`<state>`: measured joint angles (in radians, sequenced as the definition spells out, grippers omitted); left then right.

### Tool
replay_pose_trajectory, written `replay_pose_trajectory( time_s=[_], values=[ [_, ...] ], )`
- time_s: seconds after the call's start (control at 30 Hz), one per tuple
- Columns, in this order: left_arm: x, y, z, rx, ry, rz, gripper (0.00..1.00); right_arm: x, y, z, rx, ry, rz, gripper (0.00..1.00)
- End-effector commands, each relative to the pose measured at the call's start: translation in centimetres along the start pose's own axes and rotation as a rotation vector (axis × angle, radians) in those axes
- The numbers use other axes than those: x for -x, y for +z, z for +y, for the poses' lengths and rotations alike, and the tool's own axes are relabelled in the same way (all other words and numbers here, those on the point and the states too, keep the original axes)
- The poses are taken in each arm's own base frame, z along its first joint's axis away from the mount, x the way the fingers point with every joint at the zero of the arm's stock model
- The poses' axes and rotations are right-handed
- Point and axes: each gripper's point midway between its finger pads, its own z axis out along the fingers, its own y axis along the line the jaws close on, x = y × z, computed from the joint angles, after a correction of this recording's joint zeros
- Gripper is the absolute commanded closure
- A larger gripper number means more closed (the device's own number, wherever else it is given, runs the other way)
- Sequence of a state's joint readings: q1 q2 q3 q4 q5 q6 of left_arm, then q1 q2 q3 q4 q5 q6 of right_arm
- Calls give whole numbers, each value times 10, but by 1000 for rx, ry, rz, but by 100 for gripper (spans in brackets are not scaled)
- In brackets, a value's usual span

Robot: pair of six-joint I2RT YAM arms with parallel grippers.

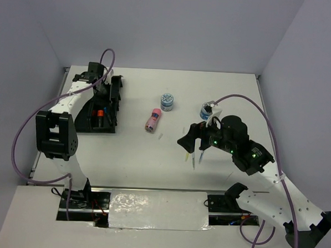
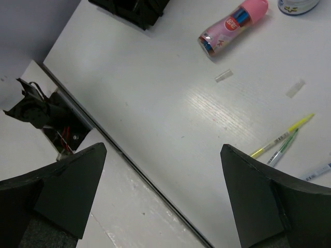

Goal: Sort the stationery into containers
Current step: Place the pen in the storage box.

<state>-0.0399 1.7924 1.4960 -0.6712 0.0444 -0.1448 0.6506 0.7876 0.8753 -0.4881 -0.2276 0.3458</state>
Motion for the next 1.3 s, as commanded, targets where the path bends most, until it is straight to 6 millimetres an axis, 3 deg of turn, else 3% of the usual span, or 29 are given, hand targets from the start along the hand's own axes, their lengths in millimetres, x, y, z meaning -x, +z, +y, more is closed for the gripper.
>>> replay_pose_trajectory(
  time_s=[0.0,0.07,0.13,0.33,0.4,0.47,0.5,0.53,0.57,0.67,0.77,0.83,0.87,0.93,0.97,1.0,1.03,1.07,1.13,1.17,1.27],
  values=[
    [-16,-1,10,48,-37,65,96,5,-6,0,1,-33,-24,0],
    [-28,6,14,54,-48,83,94,8,-5,-2,-12,-33,-29,0],
    [-33,7,17,56,-62,70,80,8,-3,-4,-26,-33,-20,0],
    [-25,-5,24,84,-74,22,63,7,7,-9,-52,-10,10,0],
    [-23,-10,23,81,-77,10,49,6,9,-12,-69,5,14,0],
    [-22,-13,24,88,-78,-1,44,4,12,-14,-81,14,29,0],
    [-19,-20,24,87,-78,-21,34,2,13,-15,-87,19,34,0],
    [-17,-23,23,82,-78,-32,14,2,13,-18,-99,19,37,0],
    [-16,-27,21,73,-77,-42,1,2,13,-18,-104,22,40,0],
    [-8,-44,19,63,-81,-95,1,2,12,-29,-166,36,41,0],
    [9,-91,15,64,-116,-237,1,-7,12,-52,-289,80,31,0],
    [15,-114,19,98,-166,-306,1,-25,13,-80,-426,106,59,0],
    [19,-138,25,137,-239,-375,1,-32,14,-88,-474,147,69,0],
    [16,-157,25,142,-335,-431,1,-48,17,-109,-577,183,96,2],
    [14,-179,24,133,-373,-504,1,-53,19,-113,-596,217,94,5],
    [7,-175,25,126,-402,-531,1,-57,25,-117,-608,227,96,13],
    [7,-196,19,77,-382,-620,1,-67,27,-122,-627,253,109,18],
    [-9,-182,14,46,-361,-603,1,-73,33,-126,-643,260,126,23],
    [-13,-194,15,36,-353,-690,1,-87,38,-132,-659,276,162,27],
    [-26,-181,16,40,-344,-666,1,-96,44,-133,-659,287,191,30],
    [-38,-175,15,36,-313,-643,1,-112,57,-138,-655,308,225,36]
  ],
)
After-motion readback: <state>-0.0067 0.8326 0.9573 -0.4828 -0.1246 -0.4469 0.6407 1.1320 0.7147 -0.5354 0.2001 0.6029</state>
